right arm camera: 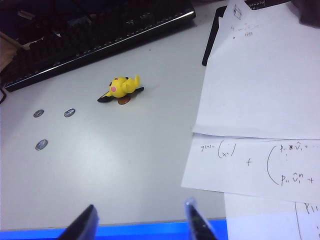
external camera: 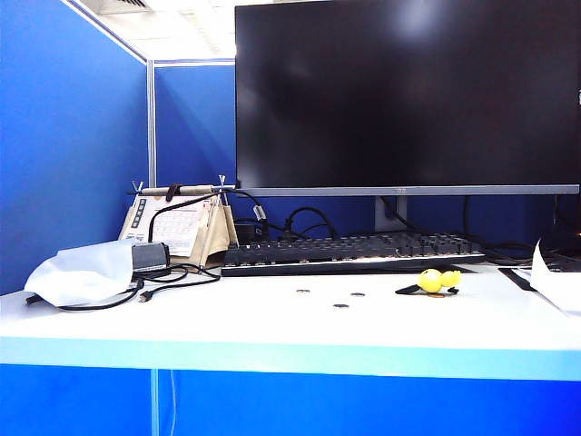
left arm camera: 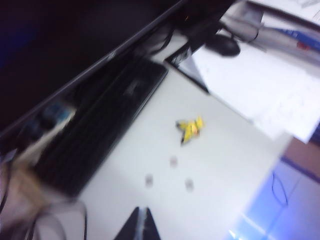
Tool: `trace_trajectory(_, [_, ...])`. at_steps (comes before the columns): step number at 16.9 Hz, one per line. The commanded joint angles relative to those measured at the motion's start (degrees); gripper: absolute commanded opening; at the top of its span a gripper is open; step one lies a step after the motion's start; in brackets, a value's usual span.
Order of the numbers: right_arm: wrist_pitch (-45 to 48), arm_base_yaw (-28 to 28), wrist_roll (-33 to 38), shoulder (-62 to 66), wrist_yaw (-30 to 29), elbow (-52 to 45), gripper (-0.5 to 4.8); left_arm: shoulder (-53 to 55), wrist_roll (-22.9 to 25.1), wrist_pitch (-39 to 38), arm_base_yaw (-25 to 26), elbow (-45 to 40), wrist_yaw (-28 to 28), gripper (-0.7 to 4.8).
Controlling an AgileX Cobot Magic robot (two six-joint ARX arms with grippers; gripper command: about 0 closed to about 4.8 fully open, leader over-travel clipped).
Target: Pick up the doll and place it on the similarly colored coin.
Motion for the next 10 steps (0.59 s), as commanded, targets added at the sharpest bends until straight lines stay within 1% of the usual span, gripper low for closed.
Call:
trace_trajectory(1, [-0.5, 0.1, 0.0, 0.0, 0.4, -0.1, 2.32, -9.5, -1.4, -7.3, 0.0, -3.1, -3.1, -0.06])
trace_trajectory(3, [0.3, 0.1, 0.0, 0.0, 0.3, -0.1, 2.32, -17.9, -4.8, -7.0, 0.0, -9.0, -5.9, -0.06])
trace_trajectory(4, [0.3, 0.1, 0.0, 0.0, 0.3, -0.1, 2.32, -25.3, -7.9, -5.5, 0.0, -15.4, -11.0, -0.06])
trace_trajectory(5, [0.0, 0.1, 0.0, 0.0, 0.3, -0.1, 2.32, -31.5, -10.7, -1.8, 0.0, -21.8, -13.9, -0.06])
trace_trajectory(6, [0.0, 0.1, 0.0, 0.0, 0.3, -0.1, 2.32, -35.7, -12.9, 1.7, 0.0, -26.6, -15.3, -0.06])
trace_trajectory(7, [0.0, 0.1, 0.0, 0.0, 0.3, -0.1, 2.32, -43.6, -16.8, 8.7, 0.0, -36.4, -17.7, -0.06])
trace_trajectory(8, [0.0, 0.1, 0.0, 0.0, 0.3, -0.1, 2.32, -49.2, -18.2, 13.1, 0.0, -43.4, -20.1, -0.06])
trace_trajectory(9, [0.0, 0.1, 0.0, -0.2, 0.3, -0.1, 2.32, -60.2, -20.6, 20.4, 0.0, -57.7, -25.0, -0.06])
trace_trajectory(10, [0.0, 0.1, 0.0, -0.3, 0.3, -0.1, 2.32, -67.1, -24.2, 23.5, 0.0, -66.4, -27.2, -0.06])
